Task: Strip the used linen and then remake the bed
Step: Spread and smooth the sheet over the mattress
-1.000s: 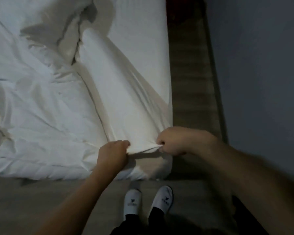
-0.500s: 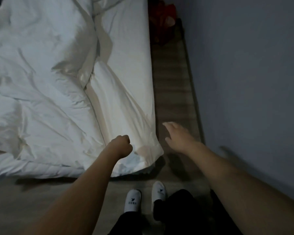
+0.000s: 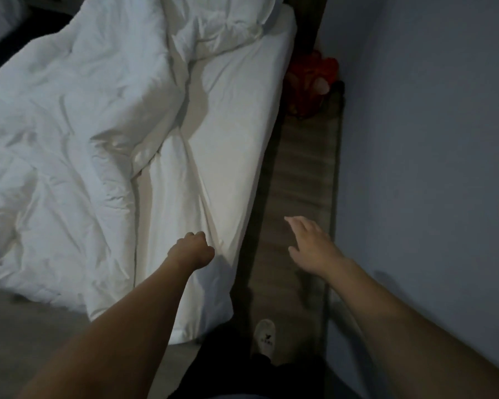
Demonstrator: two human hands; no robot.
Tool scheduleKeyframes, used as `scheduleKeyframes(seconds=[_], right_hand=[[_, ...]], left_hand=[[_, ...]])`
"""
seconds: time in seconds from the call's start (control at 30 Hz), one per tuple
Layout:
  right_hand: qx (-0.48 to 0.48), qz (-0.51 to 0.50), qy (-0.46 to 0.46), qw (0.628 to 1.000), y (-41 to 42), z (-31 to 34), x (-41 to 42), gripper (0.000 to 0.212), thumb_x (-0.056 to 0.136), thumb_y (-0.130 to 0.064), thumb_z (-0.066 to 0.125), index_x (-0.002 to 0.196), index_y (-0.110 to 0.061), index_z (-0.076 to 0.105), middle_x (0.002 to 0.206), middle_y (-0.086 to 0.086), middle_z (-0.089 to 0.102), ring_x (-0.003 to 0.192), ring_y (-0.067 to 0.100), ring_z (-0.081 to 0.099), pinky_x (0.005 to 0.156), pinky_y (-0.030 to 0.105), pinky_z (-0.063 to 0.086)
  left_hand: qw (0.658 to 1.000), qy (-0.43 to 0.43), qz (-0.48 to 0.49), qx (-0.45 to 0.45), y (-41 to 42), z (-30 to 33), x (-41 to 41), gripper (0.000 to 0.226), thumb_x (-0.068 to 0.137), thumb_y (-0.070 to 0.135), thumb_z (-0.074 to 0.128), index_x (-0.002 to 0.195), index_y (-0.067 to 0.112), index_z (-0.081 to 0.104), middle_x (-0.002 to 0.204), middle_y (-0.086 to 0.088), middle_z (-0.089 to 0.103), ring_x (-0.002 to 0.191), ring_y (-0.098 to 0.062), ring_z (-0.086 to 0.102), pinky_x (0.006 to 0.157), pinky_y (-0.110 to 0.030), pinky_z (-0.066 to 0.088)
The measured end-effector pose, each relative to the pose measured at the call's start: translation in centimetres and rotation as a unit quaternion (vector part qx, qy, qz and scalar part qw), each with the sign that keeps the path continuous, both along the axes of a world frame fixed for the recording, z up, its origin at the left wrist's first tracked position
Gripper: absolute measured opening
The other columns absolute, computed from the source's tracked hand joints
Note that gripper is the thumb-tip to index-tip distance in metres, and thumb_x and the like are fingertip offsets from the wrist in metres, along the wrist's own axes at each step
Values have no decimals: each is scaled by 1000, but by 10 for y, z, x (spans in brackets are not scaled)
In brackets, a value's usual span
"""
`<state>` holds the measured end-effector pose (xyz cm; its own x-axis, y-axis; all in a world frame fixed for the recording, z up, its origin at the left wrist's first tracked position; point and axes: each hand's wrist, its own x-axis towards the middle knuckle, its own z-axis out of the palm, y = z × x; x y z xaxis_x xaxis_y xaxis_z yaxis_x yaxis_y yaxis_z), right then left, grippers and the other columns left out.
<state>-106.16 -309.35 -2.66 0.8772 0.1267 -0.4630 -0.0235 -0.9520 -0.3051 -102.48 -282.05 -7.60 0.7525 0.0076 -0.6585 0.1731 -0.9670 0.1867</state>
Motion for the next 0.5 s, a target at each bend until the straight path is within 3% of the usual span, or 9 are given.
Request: scheduleKeyframes(seconds=[0.27, 0.5], right_hand=[[5, 169, -8, 986, 22, -1, 143, 68, 94, -21, 50, 153, -25, 16, 159, 0, 15, 147, 21, 13, 119, 36, 9], [-24, 253, 19, 967, 29, -8, 280, 66, 92, -20, 48, 151, -24, 19, 157, 0, 19, 145, 19, 17, 121, 36, 11]], left_hand=[[993, 23, 114, -2, -8, -25, 70, 41, 91, 31, 44, 127, 11, 48, 127, -12, 48, 115, -34, 50, 97, -45, 45], [972, 33, 231, -40, -10, -46, 169, 44, 93, 28, 41, 133, 11, 45, 134, -14, 45, 121, -36, 47, 100, -44, 41]])
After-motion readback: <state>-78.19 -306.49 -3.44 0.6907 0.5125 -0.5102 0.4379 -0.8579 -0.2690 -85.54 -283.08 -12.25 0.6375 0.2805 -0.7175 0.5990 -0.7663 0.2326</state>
